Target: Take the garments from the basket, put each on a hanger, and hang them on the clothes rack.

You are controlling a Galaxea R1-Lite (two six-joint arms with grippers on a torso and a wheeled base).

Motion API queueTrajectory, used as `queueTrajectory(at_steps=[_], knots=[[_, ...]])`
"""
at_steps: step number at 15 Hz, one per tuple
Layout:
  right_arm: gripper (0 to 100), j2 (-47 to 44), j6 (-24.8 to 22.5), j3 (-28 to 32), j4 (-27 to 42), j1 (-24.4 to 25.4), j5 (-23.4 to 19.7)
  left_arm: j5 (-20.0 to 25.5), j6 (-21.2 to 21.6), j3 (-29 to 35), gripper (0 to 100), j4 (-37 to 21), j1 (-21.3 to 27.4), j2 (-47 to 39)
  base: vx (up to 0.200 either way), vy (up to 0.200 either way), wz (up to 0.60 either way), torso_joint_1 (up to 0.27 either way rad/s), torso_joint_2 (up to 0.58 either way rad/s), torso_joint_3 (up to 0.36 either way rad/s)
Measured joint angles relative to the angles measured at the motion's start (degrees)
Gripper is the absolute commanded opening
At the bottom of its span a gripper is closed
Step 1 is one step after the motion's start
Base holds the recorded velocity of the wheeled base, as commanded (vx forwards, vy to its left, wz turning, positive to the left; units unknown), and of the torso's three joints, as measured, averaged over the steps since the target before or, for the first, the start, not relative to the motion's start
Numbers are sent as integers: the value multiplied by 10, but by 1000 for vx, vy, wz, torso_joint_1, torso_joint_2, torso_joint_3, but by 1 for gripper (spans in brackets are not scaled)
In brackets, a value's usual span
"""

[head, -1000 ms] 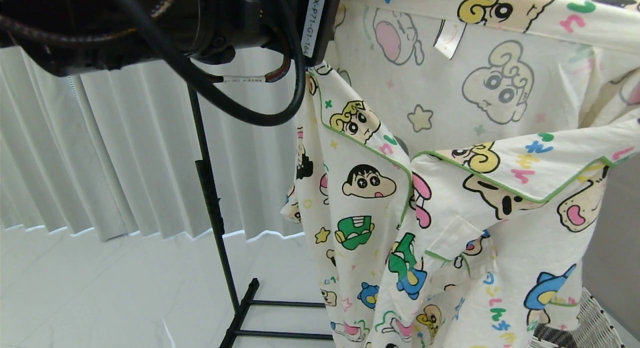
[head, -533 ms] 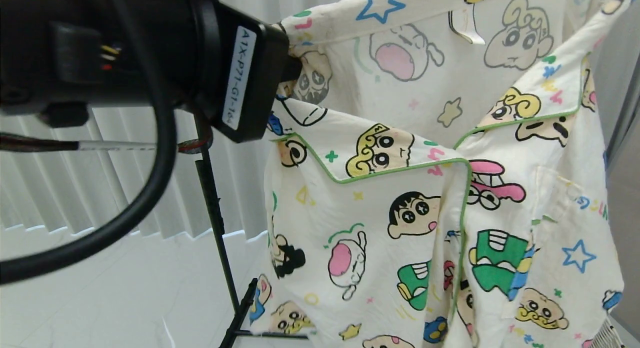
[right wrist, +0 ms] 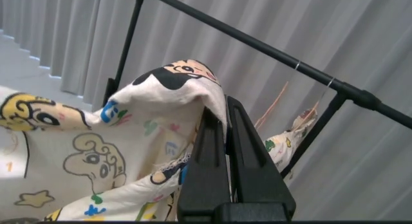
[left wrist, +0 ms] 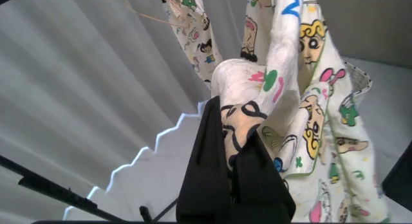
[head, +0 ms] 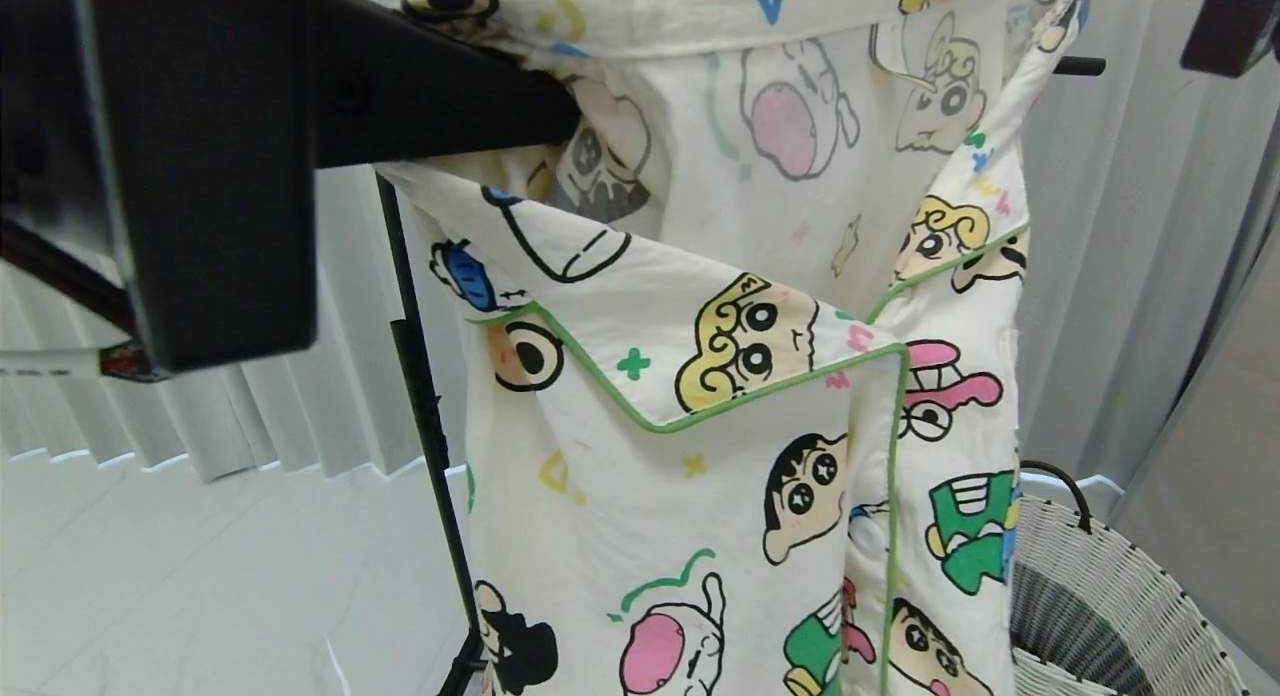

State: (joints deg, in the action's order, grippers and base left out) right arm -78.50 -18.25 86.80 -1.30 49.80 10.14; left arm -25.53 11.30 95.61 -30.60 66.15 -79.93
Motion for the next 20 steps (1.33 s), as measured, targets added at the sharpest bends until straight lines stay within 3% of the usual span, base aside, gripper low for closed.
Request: queueTrajectory(at_steps=[6, 8, 12, 17, 20], knots=[[0, -8, -12, -3, -4, 0, 20, -19, 5, -33, 0, 1, -8, 23, 0, 0, 0, 0, 0, 0], [0, 5, -13, -4, 15, -2, 44, -19, 30, -22, 0, 5, -51, 19, 0, 0, 0, 0, 0, 0], [0, 39, -4, -4, 88, 6, 45, 51, 68, 39, 0, 10, -148, -14, 0, 0, 0, 0, 0, 0], [0, 64, 4, -5, 187, 45, 47, 51, 90, 36, 0, 65, -187, -44, 0, 0, 0, 0, 0, 0], [0, 70, 26, -8, 190, 45, 50, 54, 94, 21, 0, 67, -190, -46, 0, 0, 0, 0, 0, 0]])
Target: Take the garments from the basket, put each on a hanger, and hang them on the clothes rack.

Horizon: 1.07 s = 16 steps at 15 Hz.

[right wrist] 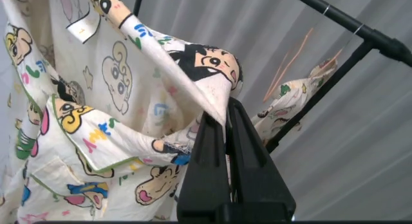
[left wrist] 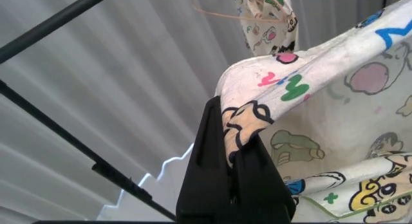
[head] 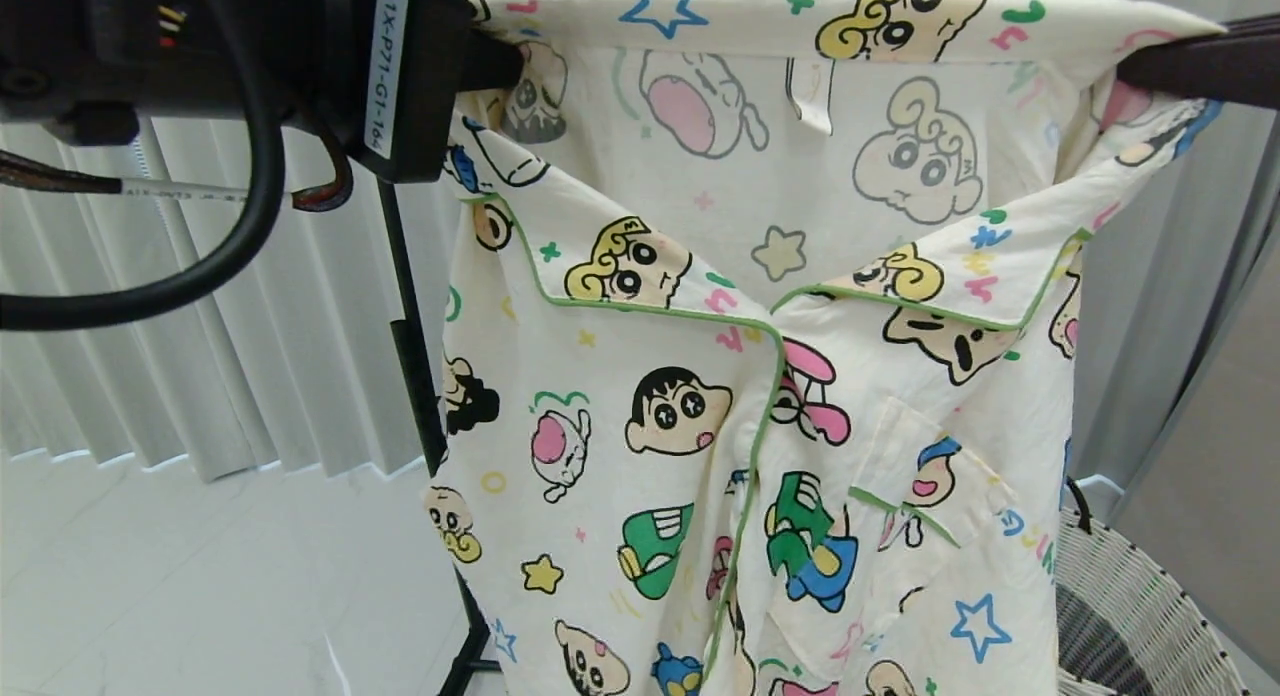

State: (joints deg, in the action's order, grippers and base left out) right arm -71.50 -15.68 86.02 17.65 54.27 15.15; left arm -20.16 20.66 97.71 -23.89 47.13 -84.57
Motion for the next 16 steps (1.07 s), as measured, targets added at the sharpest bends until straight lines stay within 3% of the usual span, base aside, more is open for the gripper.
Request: queueTrajectory(at_steps=[3, 4, 8, 11, 16], knots=[[0, -4, 6, -1, 0, -4, 1, 2, -1, 1, 0, 15, 2, -3, 0, 0, 0, 0, 0, 0], [100, -7, 7, -1, 2, -4, 2, 1, -1, 1, 0, 21, 2, -4, 0, 0, 0, 0, 0, 0], [100, -2, 5, -46, 4, -3, -4, -12, 2, -4, 0, 23, -6, -7, 0, 0, 0, 0, 0, 0], [100, 25, 6, -102, -20, -3, -37, -76, -1, -9, 0, 23, -20, -14, 0, 0, 0, 0, 0, 0], [100, 53, 4, -137, -42, -39, -46, -111, 2, -10, 0, 24, -58, -35, 0, 0, 0, 0, 0, 0]])
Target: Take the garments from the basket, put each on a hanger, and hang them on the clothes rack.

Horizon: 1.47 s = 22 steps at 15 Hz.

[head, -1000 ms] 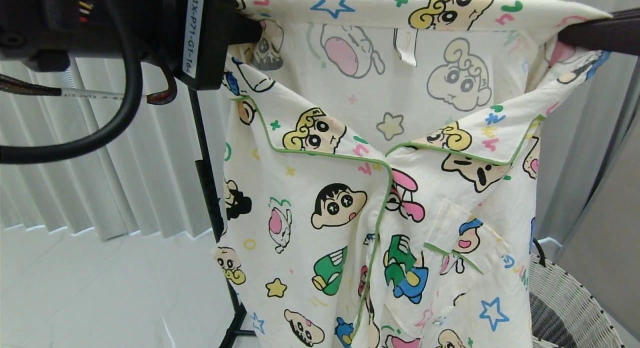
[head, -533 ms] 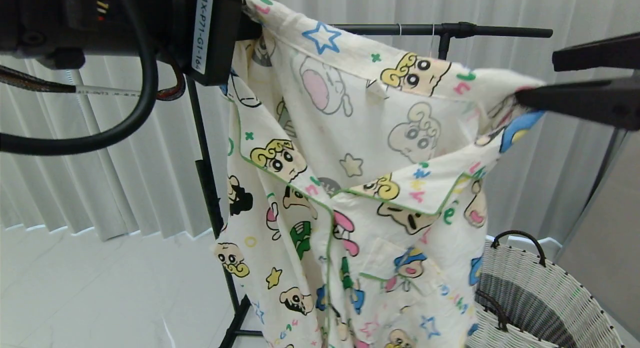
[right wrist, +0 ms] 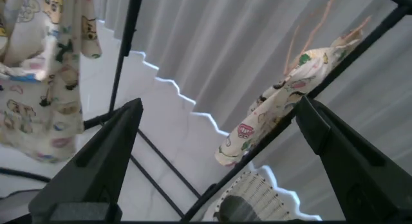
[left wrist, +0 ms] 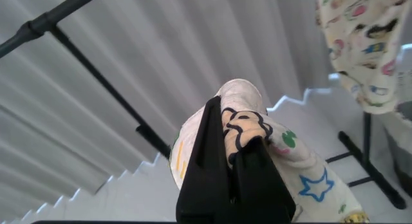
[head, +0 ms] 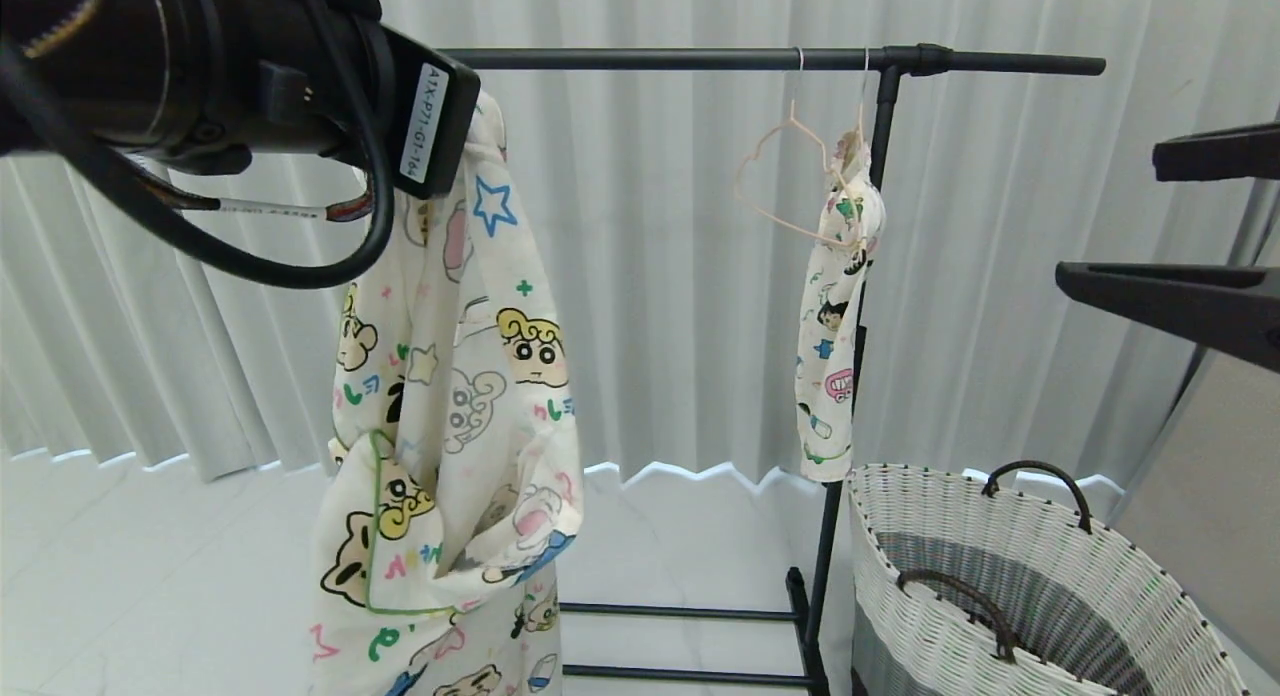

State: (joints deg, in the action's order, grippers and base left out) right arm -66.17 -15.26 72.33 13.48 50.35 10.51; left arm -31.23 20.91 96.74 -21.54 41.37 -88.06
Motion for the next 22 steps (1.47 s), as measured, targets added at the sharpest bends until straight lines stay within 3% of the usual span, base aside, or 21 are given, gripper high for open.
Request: queueTrajectory(at_steps=[5, 8, 11, 15, 19, 22], knots=[[100, 8, -42, -13, 9, -146, 71, -36, 0, -1, 0, 1, -5, 2, 0, 0, 0, 0, 0, 0], [100, 12, -50, -29, 3, -238, 82, -43, 0, -14, 0, 3, -7, 19, 0, 0, 0, 0, 0, 0], [100, 23, -89, -49, 0, -294, 83, -93, -2, -27, 0, 3, -14, 36, 0, 67, 0, -1, -1, 1], [100, 30, -102, -60, -33, -314, 83, -145, -15, -42, 0, 3, -17, 61, 0, 200, 0, 1, 2, 1], [100, 38, -116, -74, -66, -315, 83, -153, -27, -59, 0, 4, -17, 83, 0, 200, 0, 0, 2, 0], [100, 50, -127, -111, -104, -315, 89, -153, -29, -102, 0, 3, -17, 108, 0, 0, 0, 0, 0, 0]])
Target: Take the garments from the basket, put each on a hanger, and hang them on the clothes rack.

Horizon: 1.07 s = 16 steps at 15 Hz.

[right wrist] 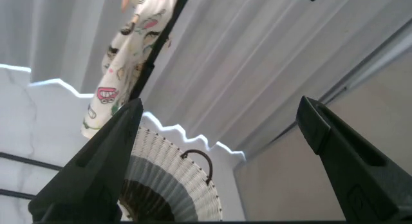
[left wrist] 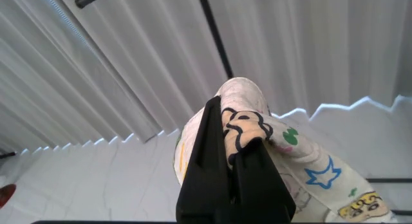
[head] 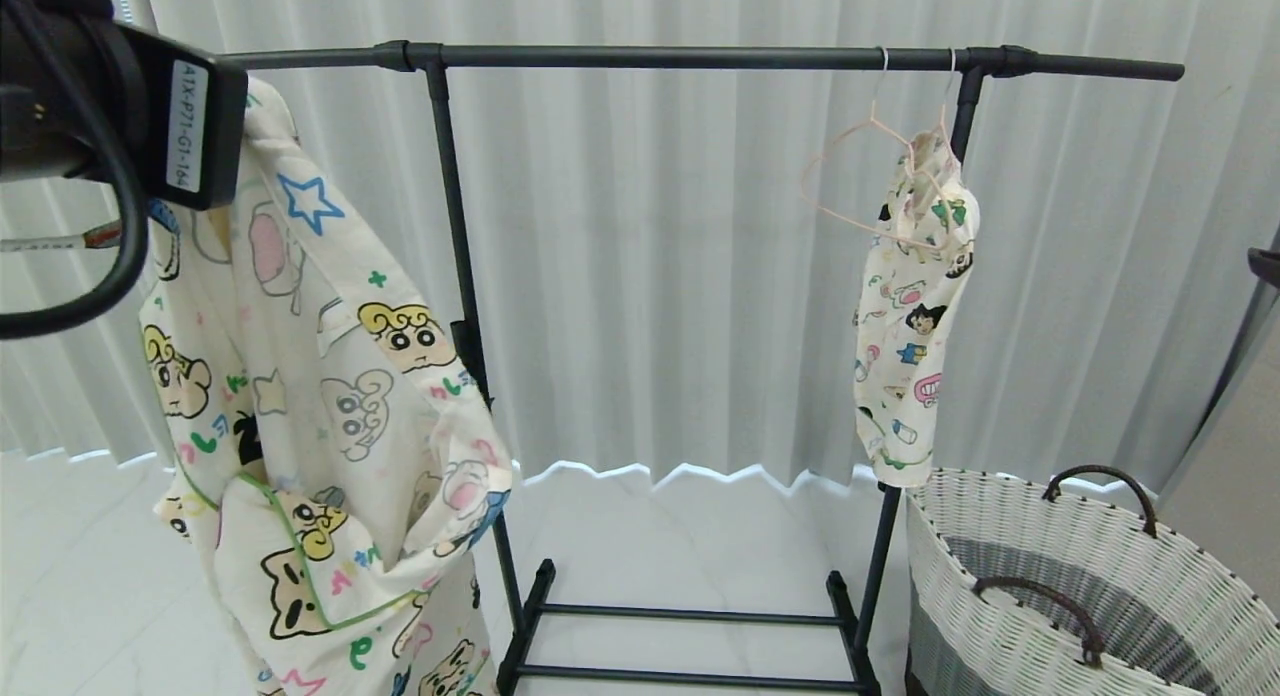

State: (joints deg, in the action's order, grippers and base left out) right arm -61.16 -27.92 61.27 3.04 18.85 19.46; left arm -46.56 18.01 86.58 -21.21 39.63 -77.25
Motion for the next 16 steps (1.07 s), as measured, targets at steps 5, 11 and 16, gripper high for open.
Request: queueTrajectory(at_steps=[5, 11, 16], knots=[[100, 20, -13, -52, -48, -1, 13, -7, 2, -61, 0, 0, -1, 50, 0, 0, 0, 0, 0, 0], [100, 21, -13, -59, -46, -1, 11, -10, 10, -86, 0, -2, -15, 77, 0, 0, 0, 170, -277, -181], [100, 17, -9, -59, -46, -1, 7, -11, 16, -85, 0, -1, -22, 79, 0, 0, 0, 136, -517, -237]])
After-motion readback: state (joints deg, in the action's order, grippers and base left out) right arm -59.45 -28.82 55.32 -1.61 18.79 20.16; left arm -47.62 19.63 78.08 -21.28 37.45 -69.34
